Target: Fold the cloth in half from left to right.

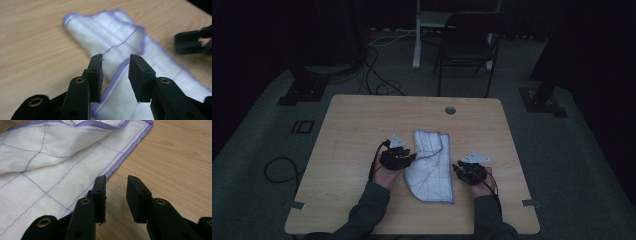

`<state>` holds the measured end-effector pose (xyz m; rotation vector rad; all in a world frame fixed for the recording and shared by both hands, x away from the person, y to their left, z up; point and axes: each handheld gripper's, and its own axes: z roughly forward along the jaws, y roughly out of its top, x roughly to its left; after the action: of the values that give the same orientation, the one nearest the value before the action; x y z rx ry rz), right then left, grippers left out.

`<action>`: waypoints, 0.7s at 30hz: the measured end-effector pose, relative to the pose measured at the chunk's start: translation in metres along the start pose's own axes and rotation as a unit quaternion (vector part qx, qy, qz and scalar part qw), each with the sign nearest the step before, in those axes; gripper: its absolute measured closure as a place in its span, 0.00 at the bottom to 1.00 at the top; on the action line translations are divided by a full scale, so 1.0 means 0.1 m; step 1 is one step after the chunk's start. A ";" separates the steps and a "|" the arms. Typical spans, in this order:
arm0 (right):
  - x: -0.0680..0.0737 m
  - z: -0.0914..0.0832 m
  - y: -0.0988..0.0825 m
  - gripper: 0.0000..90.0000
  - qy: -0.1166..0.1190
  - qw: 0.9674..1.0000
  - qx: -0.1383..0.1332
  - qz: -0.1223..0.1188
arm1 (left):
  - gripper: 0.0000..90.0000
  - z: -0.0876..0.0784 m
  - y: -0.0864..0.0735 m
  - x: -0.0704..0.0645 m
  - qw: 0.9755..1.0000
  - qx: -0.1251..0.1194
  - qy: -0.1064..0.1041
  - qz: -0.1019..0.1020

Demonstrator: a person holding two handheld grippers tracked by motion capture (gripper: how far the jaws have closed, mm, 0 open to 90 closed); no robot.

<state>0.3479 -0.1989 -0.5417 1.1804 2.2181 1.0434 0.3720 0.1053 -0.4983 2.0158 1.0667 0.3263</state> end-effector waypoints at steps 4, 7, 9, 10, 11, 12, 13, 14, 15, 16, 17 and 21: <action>0.00 0.00 0.00 0.77 0.000 1.000 0.000 0.000 | 0.71 0.03 -0.13 0.08 1.000 0.012 0.014 -0.006; 0.00 0.00 0.00 0.77 0.000 1.000 0.000 -0.002 | 0.71 0.08 -0.23 0.15 0.999 0.026 0.020 -0.011; 0.01 0.00 0.00 0.77 0.001 1.000 0.000 0.000 | 0.71 0.10 -0.28 0.17 0.999 0.031 0.021 -0.016; 0.00 0.00 0.00 0.77 0.000 1.000 -0.001 0.000 | 0.71 0.11 -0.31 0.17 0.999 0.033 0.021 -0.019; 0.00 0.00 0.00 0.77 0.000 1.000 -0.001 0.000 | 0.70 0.12 -0.32 0.17 0.999 0.034 0.021 -0.020; 0.00 0.00 0.00 0.77 0.000 1.000 -0.001 0.000 | 0.70 0.12 -0.34 0.17 0.999 0.036 0.020 -0.021; 0.00 0.00 0.00 0.77 0.000 1.000 -0.001 -0.001 | 0.70 0.12 -0.35 0.17 0.999 0.036 0.020 -0.022; 0.00 0.00 0.00 0.77 0.000 1.000 -0.001 -0.001 | 0.70 0.13 -0.36 0.17 0.999 0.038 0.019 -0.020; 0.00 0.00 0.00 0.77 0.000 1.000 -0.001 -0.001 | 0.69 0.13 -0.37 0.16 0.999 0.039 0.018 -0.020; 0.00 0.00 0.00 0.77 0.000 1.000 -0.001 -0.001 | 0.69 0.14 -0.38 0.15 0.999 0.038 0.019 -0.020; 0.00 0.00 0.00 0.77 0.000 1.000 -0.001 -0.001 | 0.68 0.13 -0.39 0.15 0.999 0.037 0.019 -0.018; 0.00 0.00 0.00 0.77 0.000 1.000 0.000 -0.001 | 0.67 0.14 -0.38 0.11 0.999 0.041 0.027 -0.010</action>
<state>0.3475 -0.1987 -0.5417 1.1775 2.2189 1.0424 0.3641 0.1182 -0.5376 2.0791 1.1488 0.3323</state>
